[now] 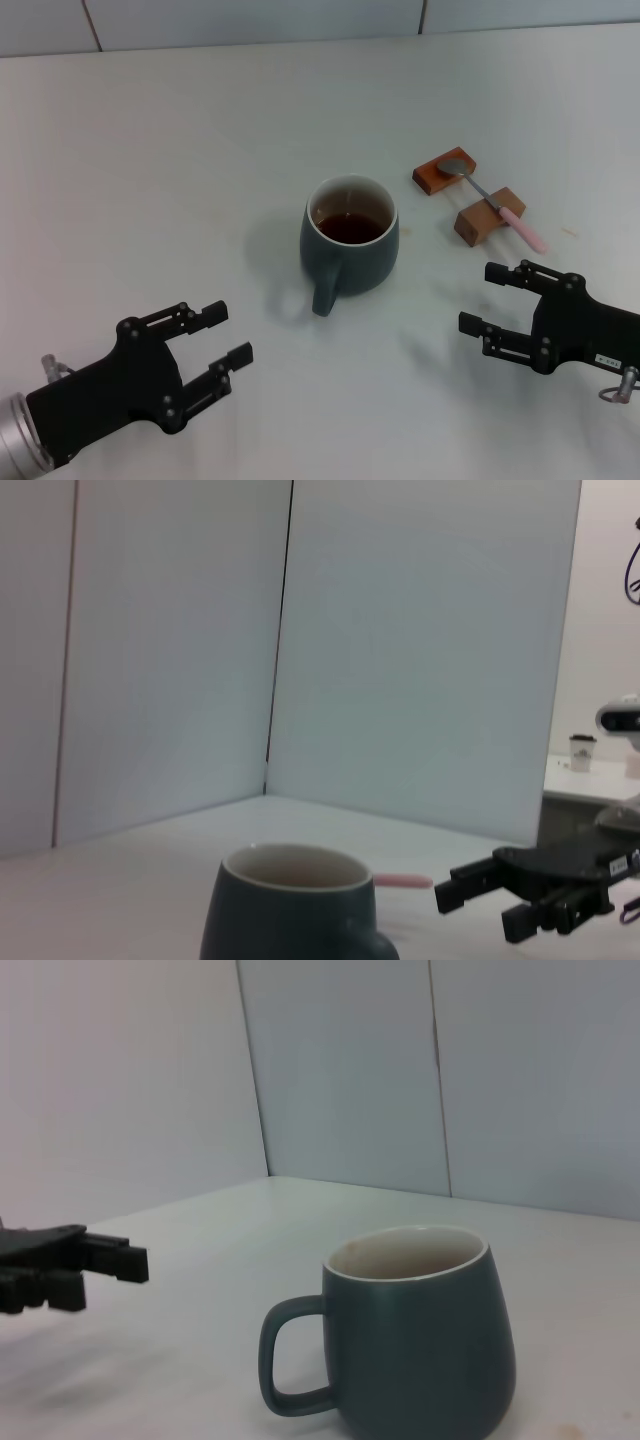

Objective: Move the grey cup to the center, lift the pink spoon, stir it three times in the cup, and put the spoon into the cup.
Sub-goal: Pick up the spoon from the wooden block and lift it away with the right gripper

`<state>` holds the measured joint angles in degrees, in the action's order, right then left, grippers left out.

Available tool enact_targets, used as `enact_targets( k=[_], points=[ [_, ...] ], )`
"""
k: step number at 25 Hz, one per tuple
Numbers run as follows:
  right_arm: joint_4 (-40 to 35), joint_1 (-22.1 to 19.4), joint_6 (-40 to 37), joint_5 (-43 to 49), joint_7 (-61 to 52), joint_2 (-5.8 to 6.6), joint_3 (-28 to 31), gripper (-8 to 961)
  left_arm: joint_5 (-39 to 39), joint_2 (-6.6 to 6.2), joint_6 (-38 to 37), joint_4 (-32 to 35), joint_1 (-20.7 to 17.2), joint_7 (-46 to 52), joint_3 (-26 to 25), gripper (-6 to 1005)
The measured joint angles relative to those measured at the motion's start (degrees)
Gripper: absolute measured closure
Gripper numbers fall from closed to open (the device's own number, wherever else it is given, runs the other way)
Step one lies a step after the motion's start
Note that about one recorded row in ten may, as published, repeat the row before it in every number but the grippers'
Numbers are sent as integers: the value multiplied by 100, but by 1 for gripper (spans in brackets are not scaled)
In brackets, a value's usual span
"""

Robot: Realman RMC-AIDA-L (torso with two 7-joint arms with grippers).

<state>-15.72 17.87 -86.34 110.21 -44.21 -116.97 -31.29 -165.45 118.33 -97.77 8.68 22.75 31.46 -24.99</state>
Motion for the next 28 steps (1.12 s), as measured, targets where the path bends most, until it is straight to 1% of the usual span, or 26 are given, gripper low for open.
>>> enact_targets(
  k=[4,8,17,28],
  points=[
    [-9,-23,1,0,-43,0,1,201,-7,-5,195,6,-8,-206,221,516],
    [-10,-29,3,0,-56,-1,0,201,-7,8,277,1,-8,-298,279,327],
    [1,-30,11,0,-56,-15,0,201,10,14,420,1,-7,-410,284,170],
    [14,-30,65,0,-54,-27,41,200,13,-9,490,16,11,-413,284,170]
  ],
)
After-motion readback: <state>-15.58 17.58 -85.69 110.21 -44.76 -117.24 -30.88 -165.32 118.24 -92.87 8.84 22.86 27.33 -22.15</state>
